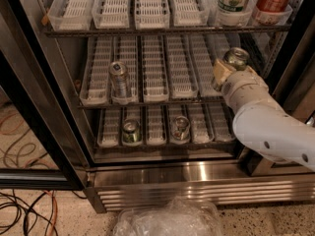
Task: Pick green can from middle shelf of fridge
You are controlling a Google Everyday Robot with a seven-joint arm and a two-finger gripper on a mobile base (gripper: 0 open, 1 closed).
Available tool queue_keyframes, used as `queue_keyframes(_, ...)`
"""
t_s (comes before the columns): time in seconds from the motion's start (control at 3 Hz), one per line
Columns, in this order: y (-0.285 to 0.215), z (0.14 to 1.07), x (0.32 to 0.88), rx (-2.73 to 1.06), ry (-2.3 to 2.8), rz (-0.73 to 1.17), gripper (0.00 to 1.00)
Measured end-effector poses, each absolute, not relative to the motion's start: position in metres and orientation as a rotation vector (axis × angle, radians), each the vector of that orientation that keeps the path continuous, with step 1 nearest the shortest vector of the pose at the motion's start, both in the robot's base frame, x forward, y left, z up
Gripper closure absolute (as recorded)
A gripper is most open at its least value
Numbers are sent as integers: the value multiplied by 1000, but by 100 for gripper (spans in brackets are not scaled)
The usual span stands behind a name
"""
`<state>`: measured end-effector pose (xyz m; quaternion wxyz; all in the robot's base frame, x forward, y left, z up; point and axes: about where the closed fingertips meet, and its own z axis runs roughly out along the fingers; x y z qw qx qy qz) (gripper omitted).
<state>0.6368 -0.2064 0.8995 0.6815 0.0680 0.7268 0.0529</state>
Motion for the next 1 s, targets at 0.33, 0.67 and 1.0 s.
queue_keyframes(0.33, -189, 895, 636, 84, 1657, 156, 100)
queue_keyframes(0.67, -189, 895, 636, 83, 1655, 154, 100)
queue_keyframes(1.0, -174, 901, 619, 48, 1650, 234, 100)
